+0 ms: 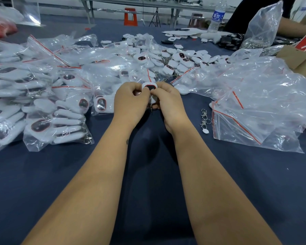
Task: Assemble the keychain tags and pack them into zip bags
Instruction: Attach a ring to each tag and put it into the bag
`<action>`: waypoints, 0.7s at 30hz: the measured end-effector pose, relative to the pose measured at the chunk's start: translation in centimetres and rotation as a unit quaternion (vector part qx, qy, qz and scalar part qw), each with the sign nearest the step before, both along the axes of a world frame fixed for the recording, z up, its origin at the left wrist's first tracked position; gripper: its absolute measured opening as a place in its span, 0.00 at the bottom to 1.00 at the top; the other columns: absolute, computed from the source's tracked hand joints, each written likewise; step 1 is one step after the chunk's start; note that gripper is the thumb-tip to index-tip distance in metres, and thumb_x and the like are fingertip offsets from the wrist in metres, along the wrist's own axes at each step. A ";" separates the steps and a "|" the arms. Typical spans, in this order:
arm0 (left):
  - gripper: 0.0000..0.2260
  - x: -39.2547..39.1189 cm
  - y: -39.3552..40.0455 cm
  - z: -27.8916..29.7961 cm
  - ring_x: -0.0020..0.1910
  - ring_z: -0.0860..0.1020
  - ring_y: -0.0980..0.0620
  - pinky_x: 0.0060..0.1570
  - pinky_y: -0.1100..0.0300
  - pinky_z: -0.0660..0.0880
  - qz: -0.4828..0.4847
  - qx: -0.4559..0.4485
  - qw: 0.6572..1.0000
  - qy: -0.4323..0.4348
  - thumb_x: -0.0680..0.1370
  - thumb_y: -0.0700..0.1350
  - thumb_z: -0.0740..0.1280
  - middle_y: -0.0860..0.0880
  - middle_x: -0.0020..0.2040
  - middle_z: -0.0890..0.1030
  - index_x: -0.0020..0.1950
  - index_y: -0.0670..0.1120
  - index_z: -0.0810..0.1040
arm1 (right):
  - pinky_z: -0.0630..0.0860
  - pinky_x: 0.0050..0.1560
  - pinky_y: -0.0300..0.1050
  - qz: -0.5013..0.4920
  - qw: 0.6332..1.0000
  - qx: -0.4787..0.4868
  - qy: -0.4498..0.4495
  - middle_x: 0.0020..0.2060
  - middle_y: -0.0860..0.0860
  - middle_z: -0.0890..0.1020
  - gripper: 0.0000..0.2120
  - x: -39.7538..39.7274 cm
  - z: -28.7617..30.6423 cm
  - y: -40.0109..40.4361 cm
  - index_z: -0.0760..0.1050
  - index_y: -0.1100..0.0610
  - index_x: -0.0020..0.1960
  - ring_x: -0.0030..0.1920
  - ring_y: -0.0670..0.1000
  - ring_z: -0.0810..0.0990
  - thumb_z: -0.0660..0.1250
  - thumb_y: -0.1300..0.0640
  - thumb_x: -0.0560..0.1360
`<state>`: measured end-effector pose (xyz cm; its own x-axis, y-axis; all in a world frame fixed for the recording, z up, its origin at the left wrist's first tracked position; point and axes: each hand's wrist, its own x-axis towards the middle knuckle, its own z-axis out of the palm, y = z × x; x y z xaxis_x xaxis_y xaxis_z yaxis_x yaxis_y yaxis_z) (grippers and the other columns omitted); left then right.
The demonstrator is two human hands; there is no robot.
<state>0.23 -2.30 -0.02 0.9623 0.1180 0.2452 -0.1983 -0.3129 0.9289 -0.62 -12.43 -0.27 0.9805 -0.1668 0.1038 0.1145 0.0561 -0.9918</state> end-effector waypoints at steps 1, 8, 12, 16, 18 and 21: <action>0.07 0.0 0.0 0.0 0.38 0.76 0.54 0.41 0.61 0.72 0.002 0.000 1.000 -0.002 0.77 0.45 0.65 0.48 0.42 0.81 0.45 0.44 0.82 | 0.74 0.34 0.38 0.000 1.000 0.001 0.000 0.37 0.51 0.82 0.10 0.0 0.0 0.0 0.80 0.53 0.43 0.36 0.46 0.79 0.62 0.64 0.75; 0.06 -0.6 0.0 0.1 0.36 0.79 0.60 0.39 0.67 0.73 -0.005 -0.087 0.996 -0.025 0.79 0.42 0.65 0.51 0.41 0.82 0.48 0.45 0.81 | 0.74 0.33 0.41 -0.047 0.996 0.079 -0.016 0.31 0.47 0.79 0.10 -0.3 1.0 0.1 0.75 0.54 0.39 0.31 0.46 0.76 0.64 0.65 0.77; 0.15 -0.1 0.3 -0.1 0.55 0.77 0.53 0.60 0.59 0.74 0.018 -0.004 0.999 -0.049 0.77 0.38 0.65 0.51 0.59 0.79 0.61 0.50 0.79 | 0.81 0.42 0.43 -0.063 0.964 0.252 -0.064 0.39 0.57 0.77 0.09 -0.3 2.1 -0.2 0.70 0.58 0.43 0.37 0.53 0.79 0.61 0.70 0.78; 0.21 -0.3 -0.3 -0.2 0.53 0.73 0.59 0.55 0.68 0.68 -0.005 0.052 0.995 -0.087 0.73 0.38 0.70 0.53 0.57 0.74 0.66 0.50 0.77 | 0.82 0.49 0.43 -0.050 0.970 0.220 -0.088 0.40 0.56 0.79 0.09 -0.3 2.1 0.2 0.69 0.59 0.46 0.37 0.49 0.81 0.62 0.72 0.77; 0.19 -0.3 -0.4 -0.1 0.45 0.72 0.64 0.46 0.72 0.68 -0.013 0.051 0.993 -0.110 0.72 0.38 0.70 0.53 0.51 0.74 0.61 0.54 0.79 | 0.79 0.44 0.37 -0.076 0.987 0.118 -0.080 0.37 0.49 0.82 0.10 -0.1 1.7 0.5 0.71 0.56 0.46 0.37 0.44 0.80 0.65 0.70 0.76; 0.18 -0.4 -0.5 0.1 0.41 0.72 0.69 0.43 0.76 0.69 0.010 0.040 0.991 -0.128 0.72 0.40 0.71 0.53 0.49 0.72 0.60 0.56 0.78 | 0.76 0.48 0.37 -0.112 0.991 -0.015 -0.073 0.43 0.49 0.83 0.07 0.1 0.7 0.6 0.74 0.55 0.48 0.44 0.44 0.80 0.69 0.64 0.75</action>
